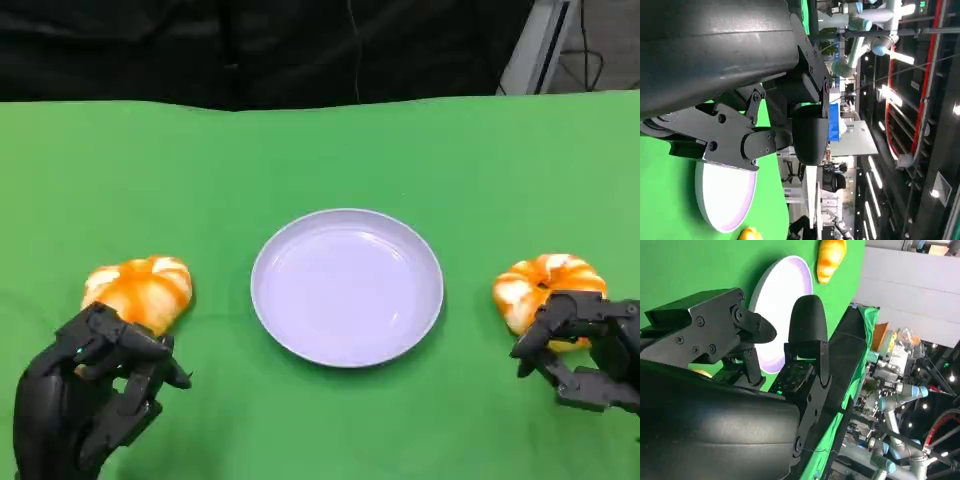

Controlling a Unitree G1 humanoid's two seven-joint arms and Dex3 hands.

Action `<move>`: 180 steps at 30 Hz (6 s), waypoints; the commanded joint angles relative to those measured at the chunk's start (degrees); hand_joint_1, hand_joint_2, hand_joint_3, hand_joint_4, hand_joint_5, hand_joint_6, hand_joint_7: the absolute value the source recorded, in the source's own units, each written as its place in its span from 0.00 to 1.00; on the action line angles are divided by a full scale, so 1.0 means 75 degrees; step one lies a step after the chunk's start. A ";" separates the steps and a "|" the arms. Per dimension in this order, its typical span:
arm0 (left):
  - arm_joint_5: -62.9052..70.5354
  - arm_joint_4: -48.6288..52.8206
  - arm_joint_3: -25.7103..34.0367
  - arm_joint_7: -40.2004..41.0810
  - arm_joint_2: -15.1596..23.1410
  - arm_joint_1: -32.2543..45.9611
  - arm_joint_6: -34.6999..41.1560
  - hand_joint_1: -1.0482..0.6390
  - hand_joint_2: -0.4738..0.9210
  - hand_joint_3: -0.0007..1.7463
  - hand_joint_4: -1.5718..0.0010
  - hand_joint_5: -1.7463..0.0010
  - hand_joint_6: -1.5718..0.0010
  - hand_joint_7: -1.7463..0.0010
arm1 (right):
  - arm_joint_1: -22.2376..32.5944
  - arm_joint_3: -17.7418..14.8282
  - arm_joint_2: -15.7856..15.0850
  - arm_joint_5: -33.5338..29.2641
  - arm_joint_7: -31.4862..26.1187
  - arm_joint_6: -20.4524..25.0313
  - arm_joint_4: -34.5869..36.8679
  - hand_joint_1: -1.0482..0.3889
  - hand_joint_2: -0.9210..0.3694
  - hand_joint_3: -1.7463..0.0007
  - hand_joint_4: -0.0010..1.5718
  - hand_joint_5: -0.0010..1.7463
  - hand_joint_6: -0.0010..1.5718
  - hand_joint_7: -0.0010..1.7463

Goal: Grasp the bread from the table and place it into the plate.

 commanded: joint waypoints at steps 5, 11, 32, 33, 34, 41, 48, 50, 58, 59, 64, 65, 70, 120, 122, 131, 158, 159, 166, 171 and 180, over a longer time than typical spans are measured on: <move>-0.0007 -0.0119 0.0008 -0.0034 0.0064 0.0039 -0.0008 0.58 1.00 0.29 0.46 0.13 0.47 0.31 | -0.0026 -0.0063 -0.0088 0.0104 0.0008 0.0016 -0.0021 0.78 0.18 0.53 0.55 0.80 0.59 0.57; 0.0003 -0.0005 0.0021 -0.0178 0.0123 -0.0009 -0.0142 0.57 1.00 0.30 0.47 0.14 0.49 0.32 | -0.0022 -0.0053 -0.0097 0.0052 -0.0046 0.0012 -0.0017 0.78 0.18 0.53 0.56 0.79 0.59 0.57; 0.0139 0.0205 0.0173 -0.0055 0.0087 -0.0153 -0.0405 0.57 1.00 0.23 0.48 0.45 0.34 0.80 | -0.0063 -0.0077 -0.0139 0.0086 0.0034 -0.0062 0.0062 0.78 0.19 0.49 0.55 0.80 0.59 0.57; 0.0155 0.0221 0.0179 -0.0046 0.0085 -0.0160 -0.0429 0.57 1.00 0.23 0.48 0.46 0.34 0.81 | -0.0065 -0.0079 -0.0139 0.0091 0.0043 -0.0066 0.0067 0.78 0.19 0.49 0.55 0.80 0.59 0.57; 0.0693 0.0501 0.0285 0.0218 0.0129 -0.0315 -0.0938 0.57 1.00 0.23 0.48 0.46 0.34 0.81 | -0.0083 -0.0083 -0.0138 0.0059 -0.0004 -0.0095 0.0084 0.78 0.19 0.49 0.55 0.80 0.59 0.57; 0.1826 0.1454 0.0428 0.1043 0.0259 -0.0764 -0.2209 0.46 1.00 0.17 0.50 0.82 0.45 0.99 | -0.0178 -0.0102 -0.0137 0.0051 -0.0016 -0.0249 0.0236 0.79 0.23 0.44 0.55 0.82 0.58 0.60; 0.2325 0.1587 0.0423 0.1664 0.0398 -0.0806 -0.2368 0.45 1.00 0.16 0.49 0.89 0.49 1.00 | -0.0176 -0.0105 -0.0129 0.0118 0.0061 -0.0150 0.0237 0.79 0.22 0.44 0.55 0.82 0.57 0.61; 0.2379 0.1612 0.0404 0.1768 0.0445 -0.0815 -0.2389 0.45 1.00 0.15 0.48 0.89 0.50 1.00 | -0.0176 -0.0113 -0.0122 0.0142 0.0092 -0.0145 0.0243 0.79 0.22 0.45 0.55 0.82 0.57 0.61; 0.3512 0.1415 0.0540 0.2849 0.0607 -0.0699 -0.2338 0.33 1.00 0.11 0.53 0.98 0.59 1.00 | -0.0146 -0.0124 -0.0121 0.0167 0.0134 -0.0152 0.0221 0.79 0.23 0.44 0.55 0.82 0.58 0.60; 0.3570 0.1396 0.0526 0.2944 0.0625 -0.0686 -0.2328 0.32 1.00 0.11 0.53 0.99 0.60 1.00 | -0.0142 -0.0128 -0.0119 0.0171 0.0137 -0.0147 0.0220 0.79 0.22 0.45 0.55 0.82 0.58 0.60; 0.4073 0.1261 0.0525 0.3522 0.0733 -0.0607 -0.2262 0.30 1.00 0.11 0.55 1.00 0.61 1.00 | -0.0129 -0.0133 -0.0115 0.0227 0.0208 -0.0123 0.0209 0.80 0.21 0.46 0.54 0.82 0.58 0.59; 0.4203 0.1222 0.0521 0.3644 0.0753 -0.0585 -0.2253 0.29 1.00 0.11 0.56 1.00 0.61 1.00 | -0.0125 -0.0133 -0.0117 0.0242 0.0222 -0.0124 0.0209 0.79 0.21 0.46 0.54 0.82 0.58 0.59; 0.5264 0.1010 0.0528 0.4470 0.0855 -0.0462 -0.2208 0.29 1.00 0.10 0.62 1.00 0.67 1.00 | -0.0112 -0.0144 -0.0139 0.0269 0.0267 -0.0084 0.0207 0.79 0.20 0.47 0.54 0.83 0.58 0.59; 0.8984 0.1282 -0.2350 0.9715 0.3074 -0.1212 0.1572 0.23 1.00 0.11 0.82 1.00 0.73 1.00 | -0.0014 -0.0179 -0.0166 0.0213 0.0235 0.0047 0.0089 0.78 0.17 0.50 0.53 0.85 0.55 0.64; 0.8969 0.1282 -0.2373 0.9727 0.3086 -0.1214 0.1581 0.23 1.00 0.11 0.82 1.00 0.73 1.00 | -0.0014 -0.0179 -0.0166 0.0213 0.0235 0.0047 0.0088 0.78 0.17 0.50 0.53 0.85 0.55 0.64; 0.8793 0.1741 -0.2404 0.9423 0.3230 -0.1685 0.1762 0.24 1.00 0.11 0.83 1.00 0.74 1.00 | 0.0000 -0.0176 -0.0154 0.0215 0.0230 0.0076 0.0073 0.78 0.17 0.50 0.53 0.85 0.55 0.64; 0.8105 0.2628 -0.2748 0.8914 0.3441 -0.2352 0.1664 0.27 1.00 0.10 0.82 1.00 0.76 1.00 | 0.0014 -0.0189 -0.0126 0.0268 0.0309 0.0100 0.0029 0.78 0.20 0.46 0.53 0.85 0.55 0.65; 0.8073 0.2713 -0.2770 0.8860 0.3441 -0.2400 0.1647 0.27 1.00 0.10 0.82 1.00 0.76 1.00 | 0.0011 -0.0192 -0.0115 0.0277 0.0314 0.0119 0.0026 0.78 0.20 0.46 0.53 0.85 0.54 0.65; 0.7895 0.3158 -0.2889 0.8646 0.3397 -0.2650 0.1565 0.27 1.00 0.10 0.82 1.00 0.75 1.00 | 0.0020 -0.0189 -0.0118 0.0144 0.0157 0.0024 0.0042 0.78 0.19 0.47 0.53 0.85 0.55 0.65; 0.7735 0.3585 -0.2955 0.8504 0.3332 -0.2887 0.1443 0.27 1.00 0.09 0.81 1.00 0.75 1.00 | 0.0038 -0.0174 -0.0121 0.0135 0.0130 0.0029 -0.0005 0.78 0.18 0.49 0.53 0.85 0.55 0.65; 0.7615 0.4077 -0.3085 0.8285 0.3281 -0.3177 0.1432 0.27 1.00 0.08 0.82 1.00 0.74 1.00 | 0.0058 -0.0177 -0.0104 0.0144 0.0120 -0.0003 -0.0012 0.79 0.17 0.50 0.53 0.84 0.55 0.64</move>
